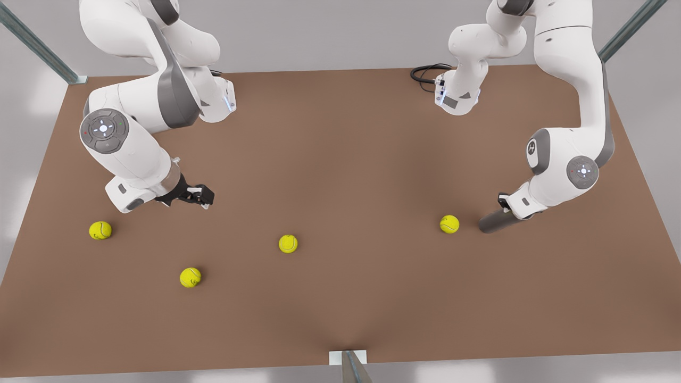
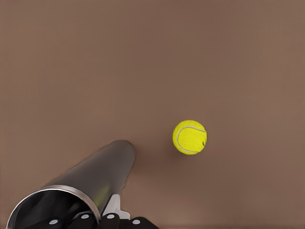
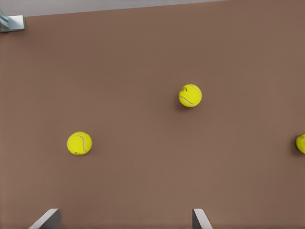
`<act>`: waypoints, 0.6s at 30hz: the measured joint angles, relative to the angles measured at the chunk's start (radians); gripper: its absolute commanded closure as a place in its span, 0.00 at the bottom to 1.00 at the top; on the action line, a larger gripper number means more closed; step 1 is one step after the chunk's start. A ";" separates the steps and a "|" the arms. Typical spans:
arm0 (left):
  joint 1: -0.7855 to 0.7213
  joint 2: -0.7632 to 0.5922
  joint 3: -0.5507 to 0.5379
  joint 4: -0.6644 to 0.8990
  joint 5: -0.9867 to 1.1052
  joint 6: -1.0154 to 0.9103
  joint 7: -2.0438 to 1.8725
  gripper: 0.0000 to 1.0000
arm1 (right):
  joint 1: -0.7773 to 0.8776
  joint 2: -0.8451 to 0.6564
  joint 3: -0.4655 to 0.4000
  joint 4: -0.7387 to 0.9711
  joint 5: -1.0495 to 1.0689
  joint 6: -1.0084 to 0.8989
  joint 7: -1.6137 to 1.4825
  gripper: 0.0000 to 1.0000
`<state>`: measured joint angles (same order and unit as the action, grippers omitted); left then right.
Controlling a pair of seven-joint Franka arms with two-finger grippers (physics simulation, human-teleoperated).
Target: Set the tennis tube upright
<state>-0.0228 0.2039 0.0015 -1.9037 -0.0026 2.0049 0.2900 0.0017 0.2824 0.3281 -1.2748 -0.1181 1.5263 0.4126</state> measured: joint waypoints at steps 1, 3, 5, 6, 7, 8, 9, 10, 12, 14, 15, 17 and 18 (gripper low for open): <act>0.000 0.001 0.000 0.000 -0.002 0.000 0.000 0.00 | 0.002 0.000 -0.001 0.000 0.000 0.000 0.001 0.00; -0.001 0.000 0.000 0.000 -0.011 -0.002 0.001 0.00 | 0.002 0.000 -0.001 0.000 0.000 0.000 0.000 0.00; 0.000 0.000 0.000 0.000 -0.020 -0.002 0.001 0.00 | 0.002 0.000 -0.001 0.000 0.000 0.000 0.000 0.00; 0.000 0.000 0.000 0.000 -0.015 -0.002 0.000 0.00 | 0.000 0.000 -0.001 0.000 0.000 0.000 0.000 0.00; 0.000 0.000 0.000 0.000 -0.012 -0.002 -0.001 0.00 | -0.001 0.000 -0.001 0.000 0.000 0.000 0.000 0.00; 0.000 -0.001 0.000 0.000 -0.010 -0.002 -0.012 0.00 | 0.001 0.000 0.000 0.000 0.000 0.000 0.000 0.00; 0.000 -0.003 0.000 0.000 -0.008 -0.002 -0.014 0.00 | 0.002 0.000 -0.001 0.000 0.000 0.000 0.000 0.00; 0.000 -0.003 0.000 0.000 -0.007 -0.003 -0.014 0.00 | -0.001 0.000 -0.002 0.000 -0.001 0.000 -0.001 0.00; 0.000 -0.007 0.000 0.000 -0.005 -0.007 -0.014 0.00 | 0.000 0.000 -0.001 0.000 -0.002 0.000 0.000 0.00; 0.000 -0.008 0.000 0.000 -0.003 -0.009 -0.014 0.00 | -0.001 0.000 -0.001 0.000 -0.001 0.000 -0.001 0.00; 0.000 -0.008 0.000 0.000 -0.003 -0.009 -0.015 0.00 | 0.000 0.000 -0.001 0.000 -0.001 0.000 0.000 0.00; -0.001 -0.014 0.000 0.000 -0.003 -0.013 -0.015 0.00 | -0.001 0.000 -0.001 0.000 -0.001 0.000 -0.001 0.00; -0.004 -0.019 0.000 0.000 -0.002 -0.015 -0.015 0.00 | 0.000 0.000 0.000 0.000 -0.001 0.000 -0.001 0.00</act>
<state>-0.0264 0.1853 0.0016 -1.9037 -0.0050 1.9897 0.2746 0.0015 0.2823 0.3281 -1.2748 -0.1190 1.5263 0.4114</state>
